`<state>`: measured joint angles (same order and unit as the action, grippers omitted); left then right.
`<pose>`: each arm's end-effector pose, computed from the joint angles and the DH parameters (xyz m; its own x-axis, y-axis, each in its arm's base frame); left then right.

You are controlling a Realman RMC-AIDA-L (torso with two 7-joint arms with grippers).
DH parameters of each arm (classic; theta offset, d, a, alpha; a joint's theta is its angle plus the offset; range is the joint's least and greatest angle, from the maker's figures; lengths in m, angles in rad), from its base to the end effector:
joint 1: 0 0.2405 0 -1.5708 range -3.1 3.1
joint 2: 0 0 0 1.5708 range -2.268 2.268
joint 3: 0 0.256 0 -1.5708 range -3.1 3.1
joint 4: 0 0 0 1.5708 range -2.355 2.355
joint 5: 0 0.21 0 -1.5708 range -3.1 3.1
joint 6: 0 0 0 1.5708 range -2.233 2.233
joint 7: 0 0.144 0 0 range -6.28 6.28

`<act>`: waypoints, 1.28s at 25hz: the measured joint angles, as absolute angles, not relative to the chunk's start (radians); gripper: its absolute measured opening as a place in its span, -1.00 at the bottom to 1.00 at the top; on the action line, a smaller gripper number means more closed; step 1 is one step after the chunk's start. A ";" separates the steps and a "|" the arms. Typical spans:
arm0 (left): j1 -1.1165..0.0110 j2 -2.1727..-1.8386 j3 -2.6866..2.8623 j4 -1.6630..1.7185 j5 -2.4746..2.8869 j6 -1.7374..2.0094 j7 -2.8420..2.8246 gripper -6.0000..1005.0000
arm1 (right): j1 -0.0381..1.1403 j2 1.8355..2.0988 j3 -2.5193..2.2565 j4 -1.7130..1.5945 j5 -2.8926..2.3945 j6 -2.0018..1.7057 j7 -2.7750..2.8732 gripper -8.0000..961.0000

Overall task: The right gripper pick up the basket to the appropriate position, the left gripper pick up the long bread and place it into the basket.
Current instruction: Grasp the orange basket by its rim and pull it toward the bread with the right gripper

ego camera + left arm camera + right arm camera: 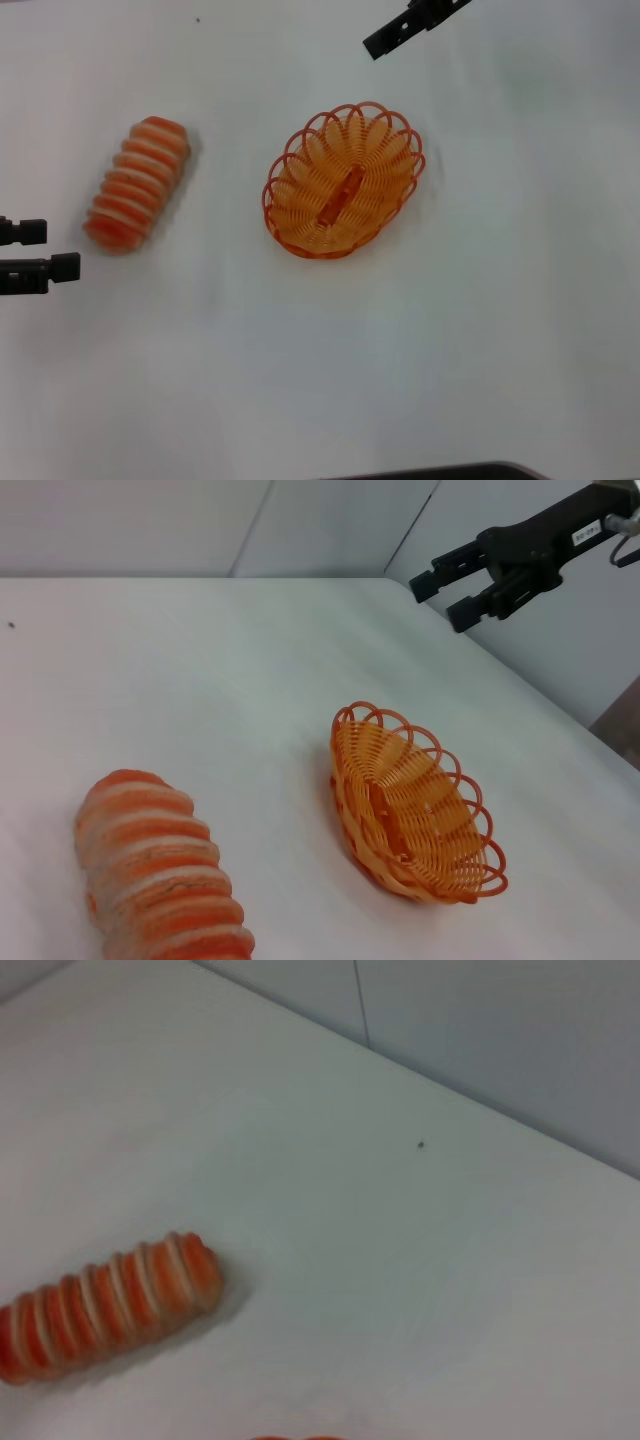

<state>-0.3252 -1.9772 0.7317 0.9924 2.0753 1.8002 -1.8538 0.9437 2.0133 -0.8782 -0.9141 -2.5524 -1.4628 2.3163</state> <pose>-0.3039 0.2774 0.0793 0.6708 0.6547 0.3486 0.7112 -0.7011 -0.0519 0.1532 0.4369 0.0374 0.7634 -0.6431 -0.0597 -0.6192 -0.7026 -0.3506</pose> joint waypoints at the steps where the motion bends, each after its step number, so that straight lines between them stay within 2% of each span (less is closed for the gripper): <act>1: -0.325 -1.977 0.732 0.992 2.075 1.799 -1.854 0.81 | 0.956 2.019 -0.898 -0.908 -2.575 -1.457 2.331 0.96; 14: -0.334 -1.978 0.732 0.992 2.075 1.796 -1.854 0.80 | 1.044 2.082 -1.074 -0.731 -2.730 -1.297 2.386 0.89; 26: -0.347 -1.983 0.719 0.994 2.075 1.796 -1.861 0.78 | 1.056 2.085 -1.111 -0.584 -2.717 -1.111 2.361 0.79; 32: -0.353 -1.982 0.715 0.994 2.075 1.796 -1.864 0.77 | 1.050 2.086 -1.111 -0.569 -2.684 -1.106 2.335 0.27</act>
